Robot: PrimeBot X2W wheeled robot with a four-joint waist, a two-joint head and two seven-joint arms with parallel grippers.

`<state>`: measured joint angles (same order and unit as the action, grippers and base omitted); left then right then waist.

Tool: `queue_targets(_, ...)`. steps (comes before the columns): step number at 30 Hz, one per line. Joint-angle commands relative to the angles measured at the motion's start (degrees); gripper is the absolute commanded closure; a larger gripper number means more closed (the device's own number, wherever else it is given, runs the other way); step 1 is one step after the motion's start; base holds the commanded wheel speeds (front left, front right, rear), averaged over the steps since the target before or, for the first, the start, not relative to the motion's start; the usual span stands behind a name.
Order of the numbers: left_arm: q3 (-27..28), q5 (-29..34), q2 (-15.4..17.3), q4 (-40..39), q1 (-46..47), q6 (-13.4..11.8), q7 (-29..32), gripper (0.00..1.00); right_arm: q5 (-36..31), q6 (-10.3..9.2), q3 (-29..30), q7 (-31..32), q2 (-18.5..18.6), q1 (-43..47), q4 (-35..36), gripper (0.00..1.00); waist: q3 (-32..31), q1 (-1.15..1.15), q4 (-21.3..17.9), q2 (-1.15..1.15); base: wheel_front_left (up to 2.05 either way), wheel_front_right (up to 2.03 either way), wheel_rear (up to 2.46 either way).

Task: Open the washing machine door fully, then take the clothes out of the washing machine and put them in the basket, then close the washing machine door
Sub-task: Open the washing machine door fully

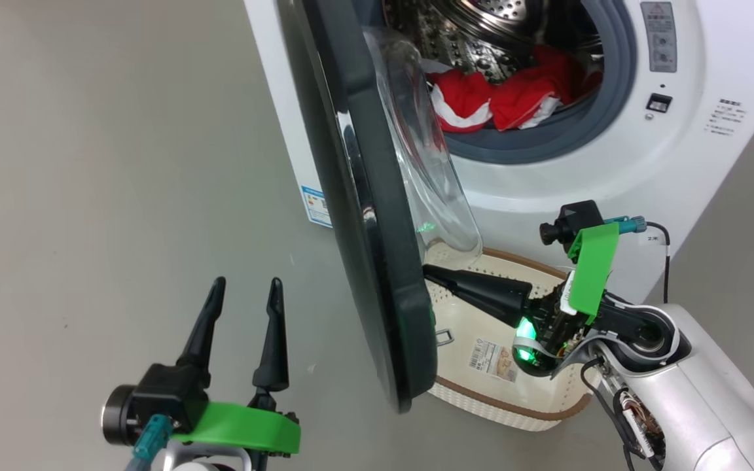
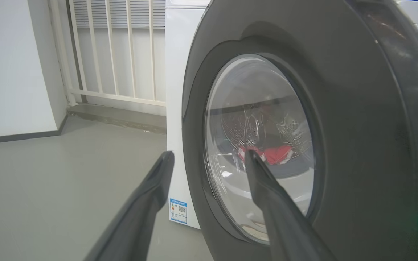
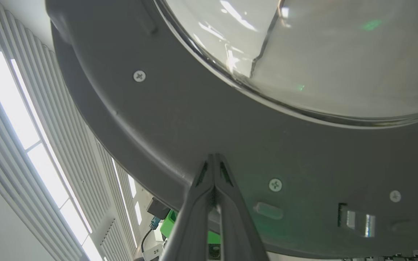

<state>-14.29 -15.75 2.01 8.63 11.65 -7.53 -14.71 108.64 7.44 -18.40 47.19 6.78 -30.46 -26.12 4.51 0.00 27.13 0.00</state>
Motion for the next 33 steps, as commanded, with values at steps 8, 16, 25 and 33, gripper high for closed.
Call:
queue_targets(8, 2.6, -0.1, 0.9, -1.1, -0.1, 0.4, -0.3, 0.0, 1.1, 0.05, -2.4, -0.3, -1.4, 0.7, 2.1, 1.0, -0.7, 0.0, 2.5, 0.0, 0.0, 0.0, 0.0)
queue_targets(16, 3.1, -0.4, 0.9, -2.0, -0.8, -0.1, -0.3, 0.0, 0.7, 0.05, -4.4, -0.3, -1.5, -0.2, 1.5, 1.0, 0.0, 0.0, 3.3, 0.0, 0.0, 0.0, 0.0)
queue_targets(25, 3.5, -0.8, 0.9, -3.2, -1.6, -0.8, -0.3, 0.0, 0.9, 0.05, -5.9, 0.0, -1.8, -1.7, 0.0, 1.0, 0.7, 0.0, 3.5, 0.0, 0.0, 0.0, 0.0)
queue_targets(33, 3.1, -1.3, 0.9, -3.6, -1.6, -0.7, -0.3, 0.0, -1.7, 0.05, -5.6, -3.2, -1.1, -2.3, 0.7, 1.0, 1.0, 0.0, 3.5, 0.0, 0.0, 0.0, 0.0)
